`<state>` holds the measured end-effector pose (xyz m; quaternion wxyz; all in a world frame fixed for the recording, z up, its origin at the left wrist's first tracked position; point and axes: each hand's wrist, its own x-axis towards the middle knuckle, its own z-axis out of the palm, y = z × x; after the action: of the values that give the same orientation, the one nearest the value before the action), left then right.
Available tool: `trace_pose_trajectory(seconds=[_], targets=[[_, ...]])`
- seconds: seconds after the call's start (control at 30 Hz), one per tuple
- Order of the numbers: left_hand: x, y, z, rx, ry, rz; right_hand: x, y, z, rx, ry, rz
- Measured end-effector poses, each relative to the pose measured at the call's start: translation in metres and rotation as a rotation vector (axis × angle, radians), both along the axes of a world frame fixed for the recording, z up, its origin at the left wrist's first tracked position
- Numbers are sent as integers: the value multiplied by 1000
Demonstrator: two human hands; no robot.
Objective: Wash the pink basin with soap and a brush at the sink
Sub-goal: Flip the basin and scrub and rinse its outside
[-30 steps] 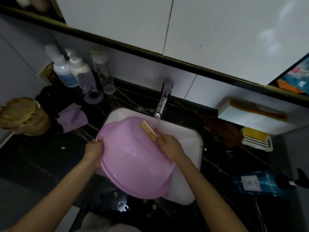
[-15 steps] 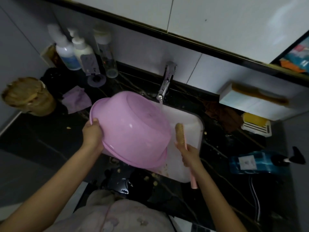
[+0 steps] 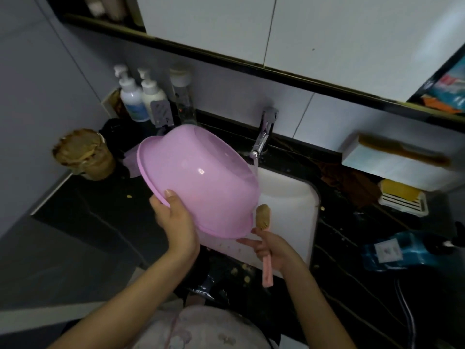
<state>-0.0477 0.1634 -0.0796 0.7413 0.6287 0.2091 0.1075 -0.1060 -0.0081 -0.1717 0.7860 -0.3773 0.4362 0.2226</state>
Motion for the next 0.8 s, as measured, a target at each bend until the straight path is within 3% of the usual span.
trace_pose_trajectory(seconds=[0.1,0.2,0.3,0.4,0.5,0.67,0.8], targets=[[-7,-7,-2,-5,-17,-21,11,16,-2,66,-54,-173],[-16,-8,-2,-70,-9,-111,15,16,-8,0,-55,-266],[-22,6,-1,-147,-15,-151,15,7,-10,-192,-55,-234],[-11,31,0,-199,38,-59,20,-9,-8,-339,-82,-166],[11,55,1,-193,160,-18,33,-26,-9,-392,-141,-88],[37,87,-19,-256,402,-164,62,-49,-17,-456,-198,61],[33,81,-27,-305,371,-78,84,-50,-14,-547,-236,188]])
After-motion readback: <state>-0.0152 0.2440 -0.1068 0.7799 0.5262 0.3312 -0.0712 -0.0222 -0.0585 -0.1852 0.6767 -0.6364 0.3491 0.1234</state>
